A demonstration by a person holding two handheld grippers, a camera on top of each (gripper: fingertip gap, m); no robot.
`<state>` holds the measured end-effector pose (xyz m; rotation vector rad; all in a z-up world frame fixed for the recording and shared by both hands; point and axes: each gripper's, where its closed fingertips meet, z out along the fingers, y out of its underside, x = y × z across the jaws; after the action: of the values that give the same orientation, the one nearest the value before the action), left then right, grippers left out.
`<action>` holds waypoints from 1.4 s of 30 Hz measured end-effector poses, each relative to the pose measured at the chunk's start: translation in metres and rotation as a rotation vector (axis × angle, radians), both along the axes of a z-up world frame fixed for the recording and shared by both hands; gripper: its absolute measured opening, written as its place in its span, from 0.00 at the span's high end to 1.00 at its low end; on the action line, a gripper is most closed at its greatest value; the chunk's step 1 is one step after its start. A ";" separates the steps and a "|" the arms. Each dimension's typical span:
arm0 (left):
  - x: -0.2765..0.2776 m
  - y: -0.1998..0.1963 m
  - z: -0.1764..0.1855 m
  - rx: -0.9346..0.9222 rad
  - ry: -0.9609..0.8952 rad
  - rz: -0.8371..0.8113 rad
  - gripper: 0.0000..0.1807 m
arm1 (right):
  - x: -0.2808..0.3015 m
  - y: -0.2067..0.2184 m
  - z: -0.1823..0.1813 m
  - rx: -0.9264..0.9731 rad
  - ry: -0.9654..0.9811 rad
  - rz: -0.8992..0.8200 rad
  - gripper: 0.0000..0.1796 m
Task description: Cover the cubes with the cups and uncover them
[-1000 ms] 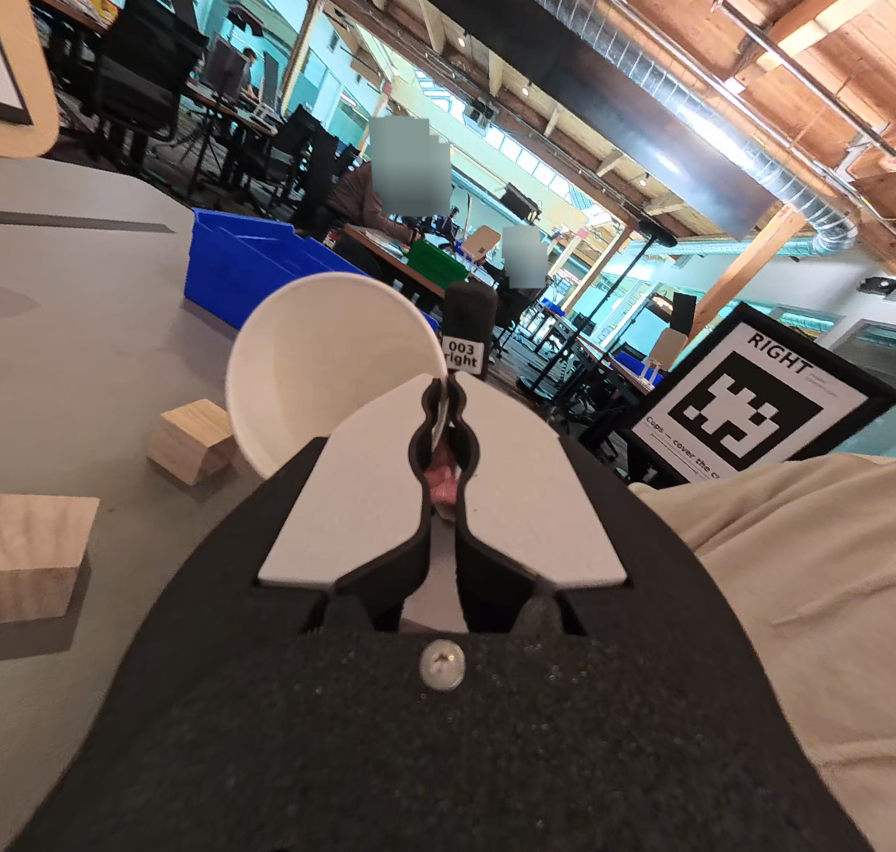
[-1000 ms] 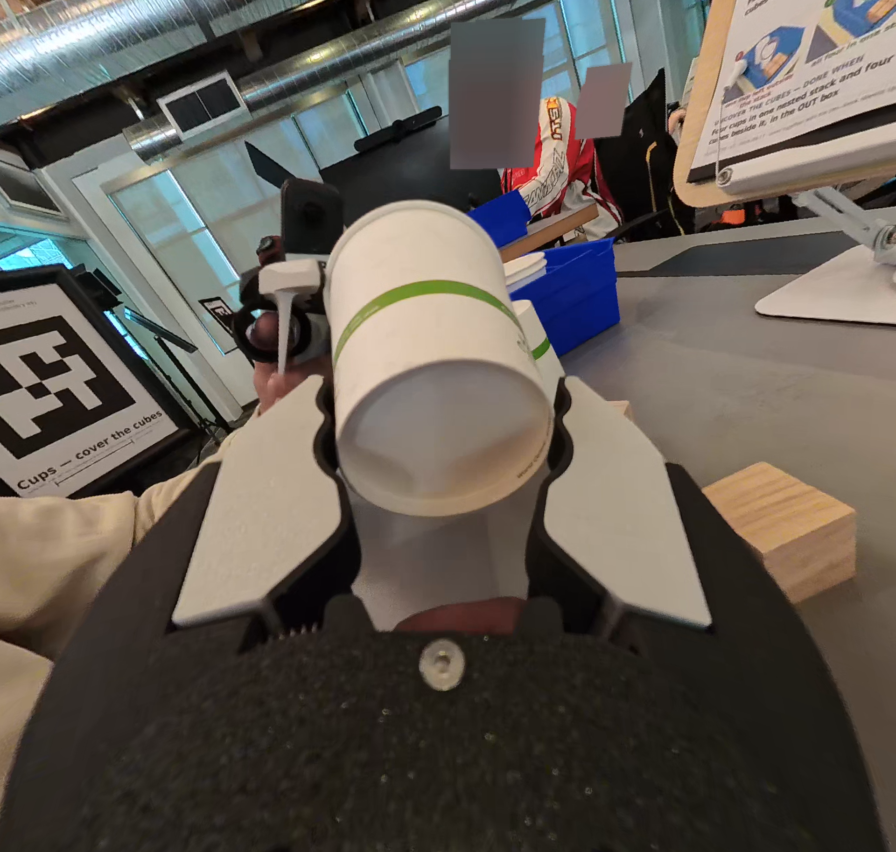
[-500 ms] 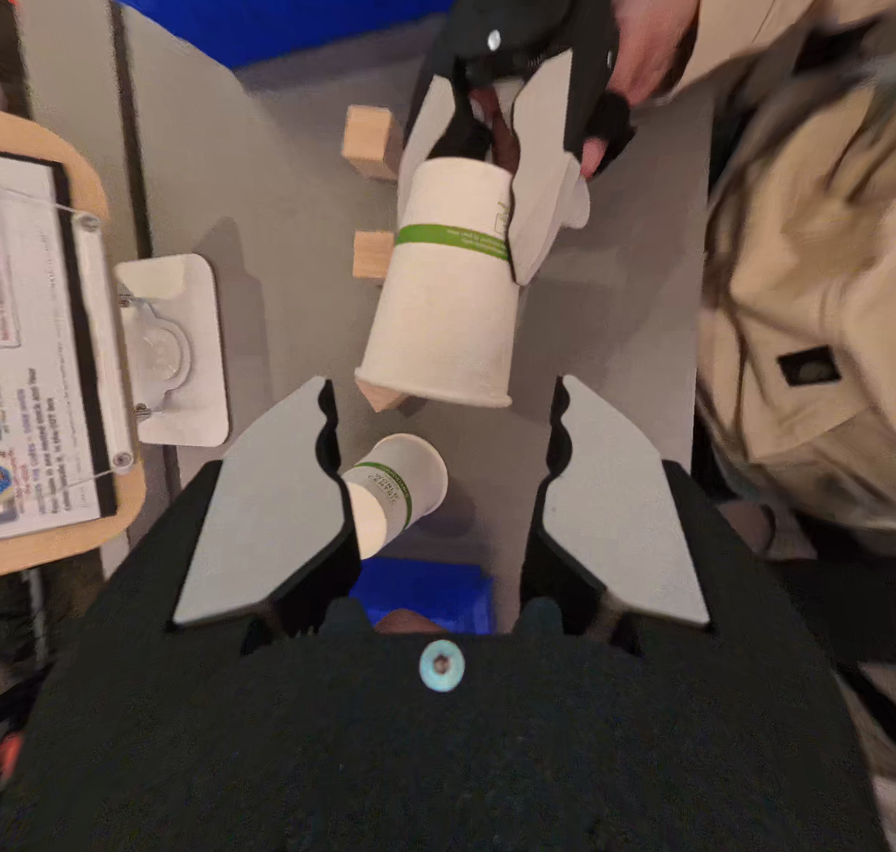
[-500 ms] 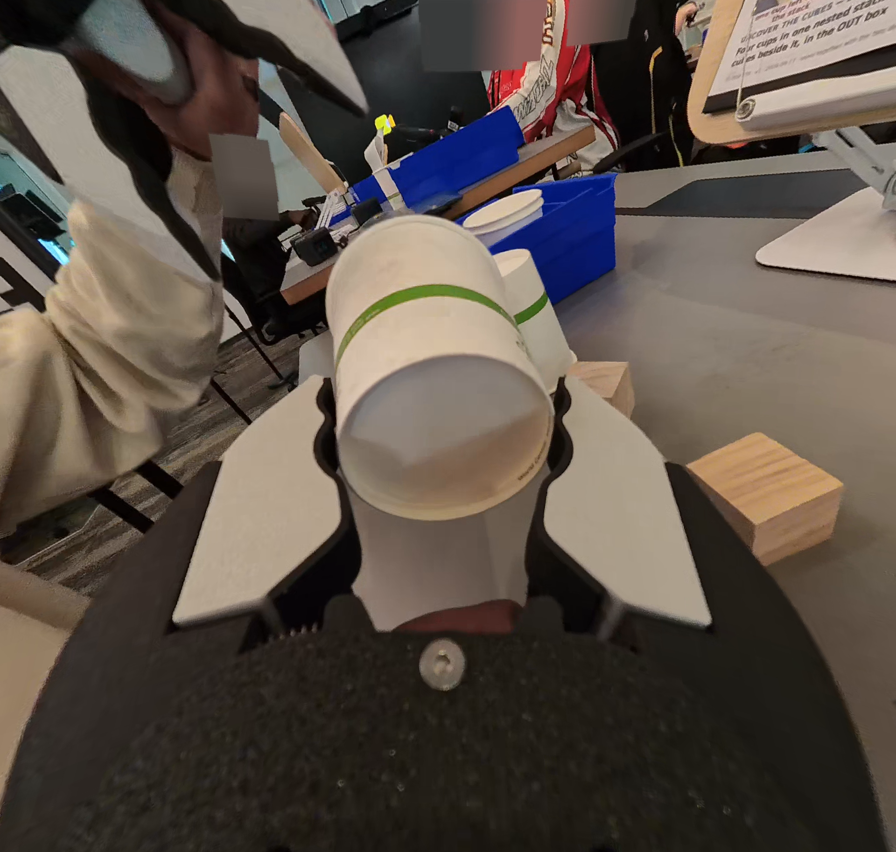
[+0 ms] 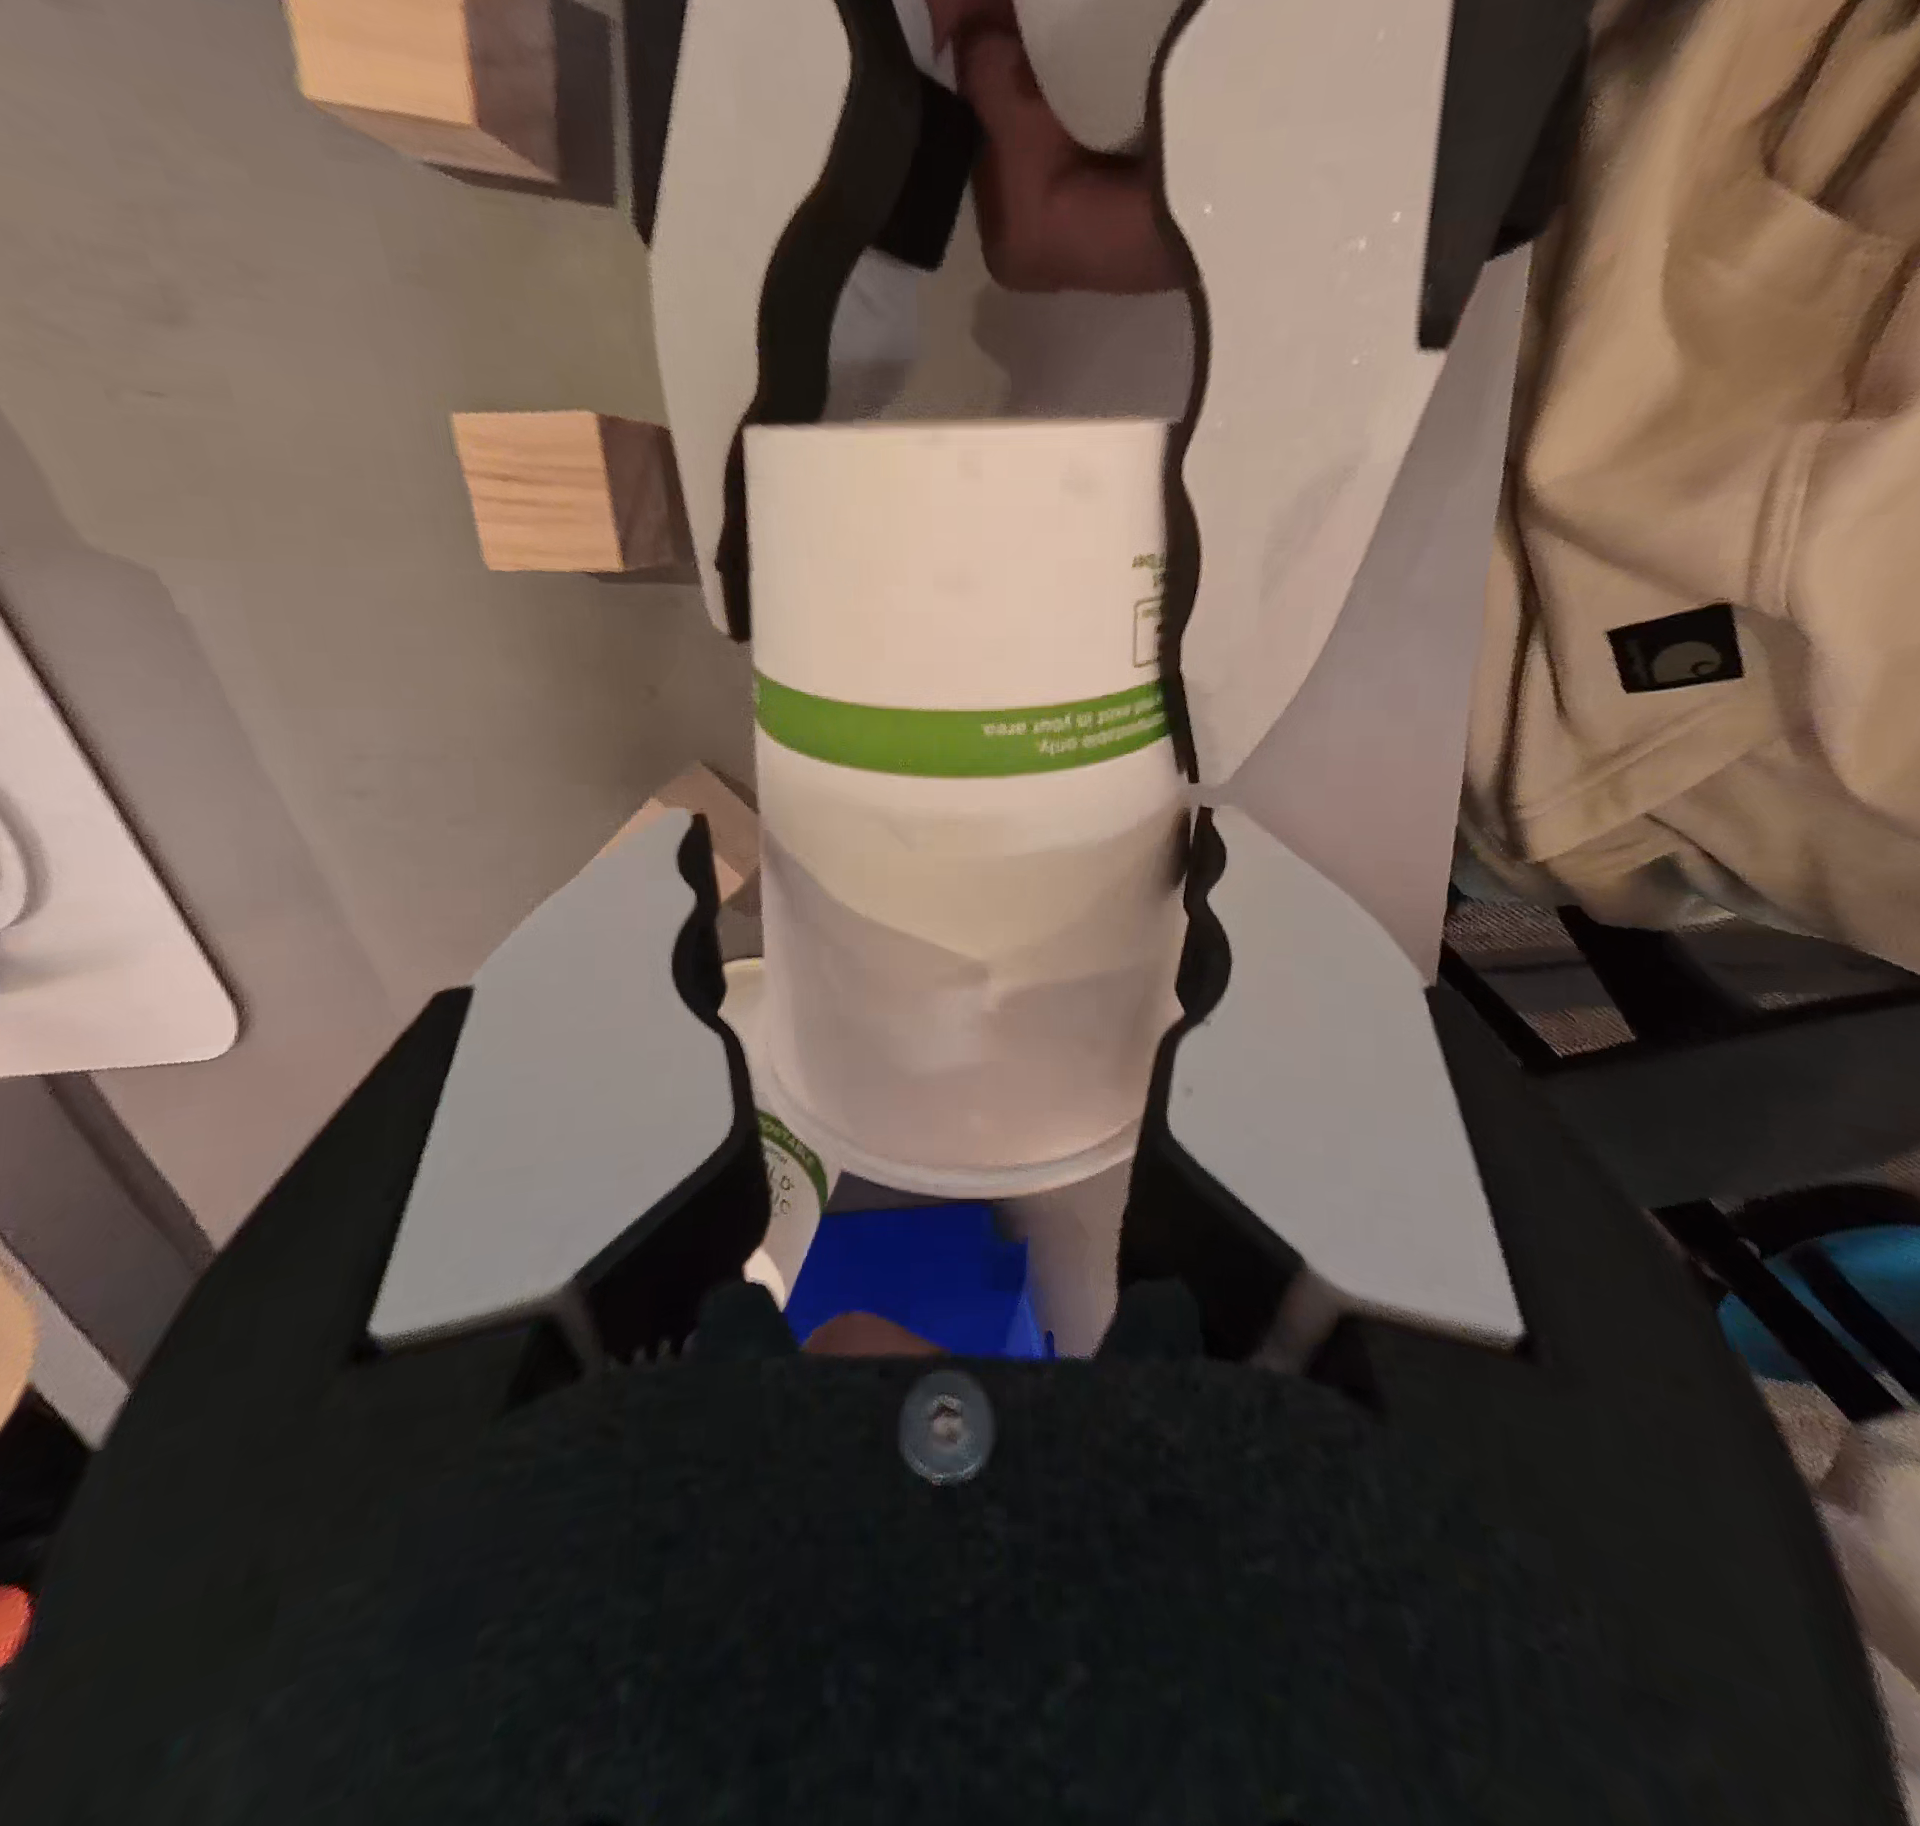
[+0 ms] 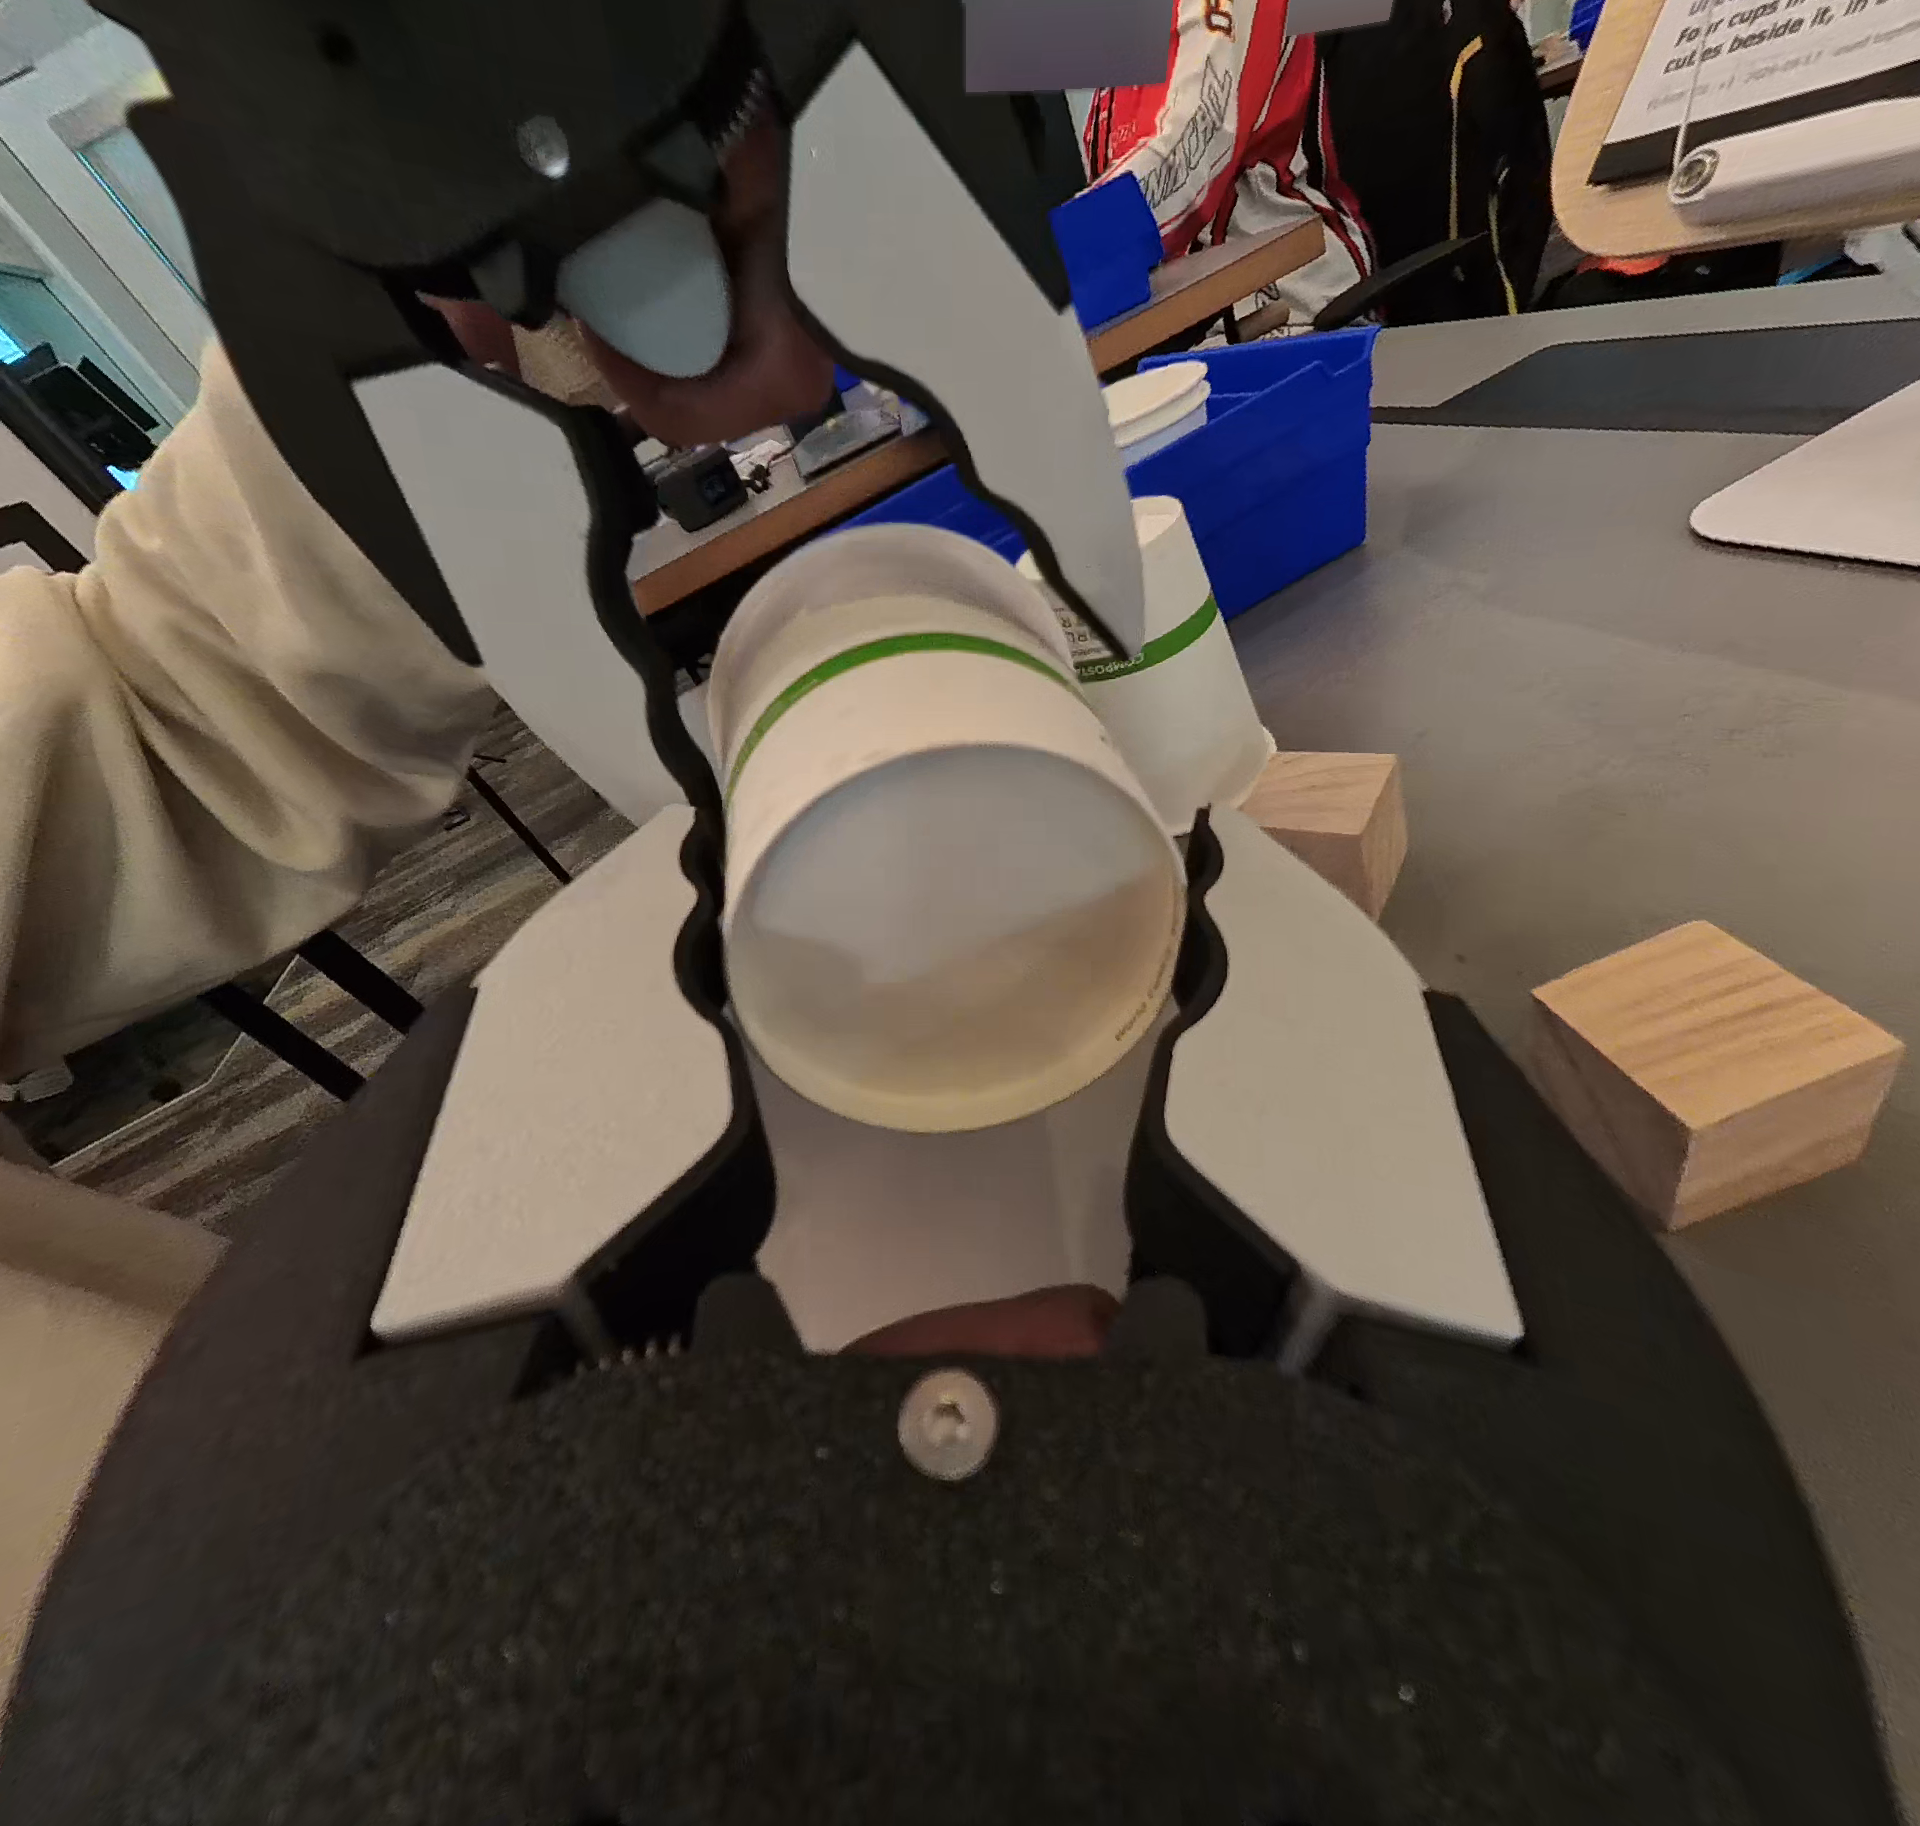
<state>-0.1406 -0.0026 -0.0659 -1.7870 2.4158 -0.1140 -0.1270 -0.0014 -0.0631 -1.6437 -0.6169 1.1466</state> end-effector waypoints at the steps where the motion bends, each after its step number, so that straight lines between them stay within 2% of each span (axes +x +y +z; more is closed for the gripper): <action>1: -0.002 -0.002 -0.004 -0.017 0.018 -0.004 0.54 | -0.001 0.000 -0.001 -0.003 -0.003 -0.001 0.53; 7: -0.004 -0.006 -0.022 -0.051 0.025 -0.023 0.57 | -0.003 0.002 -0.010 -0.015 -0.021 -0.012 0.53; 10: -0.001 -0.003 -0.018 -0.044 -0.062 -0.007 0.57 | 0.003 0.004 -0.002 0.017 -0.019 -0.048 0.55; 12: -0.002 0.014 -0.008 0.048 -0.164 0.063 0.57 | 0.018 0.005 0.008 0.059 -0.031 -0.090 0.50; 16: -0.003 0.066 0.022 0.244 -0.585 0.456 0.57 | 0.060 0.010 0.024 0.087 -0.025 -0.220 0.53; 19: 0.000 0.085 0.022 0.271 -0.906 0.816 0.57 | 0.070 0.008 0.026 0.066 0.039 -0.222 0.56; 23: -0.010 0.121 -0.003 0.398 -1.049 1.090 0.57 | 0.060 0.006 0.017 0.021 0.051 -0.185 0.58; 26: -0.015 0.145 -0.025 0.420 -1.032 1.206 0.57 | 0.051 0.000 0.010 0.030 0.003 -0.160 0.58; 29: -0.017 0.151 -0.049 0.436 -0.998 1.250 0.58 | 0.048 -0.004 0.009 0.039 -0.015 -0.146 0.59; 33: -0.017 0.143 -0.072 0.379 -0.944 1.255 0.57 | 0.054 -0.004 0.007 0.029 -0.009 -0.150 0.60; 40: -0.027 0.124 -0.087 0.356 -0.900 1.242 0.57 | 0.070 -0.009 0.003 0.020 -0.012 -0.174 0.61; 42: -0.026 0.121 -0.088 0.349 -0.901 1.227 0.54 | 0.071 -0.010 0.008 0.025 0.002 -0.170 0.61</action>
<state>-0.1671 0.1187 -0.1535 -2.0396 0.5350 -0.2538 -0.0563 -0.0116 -0.0550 -1.6407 -0.4787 1.0134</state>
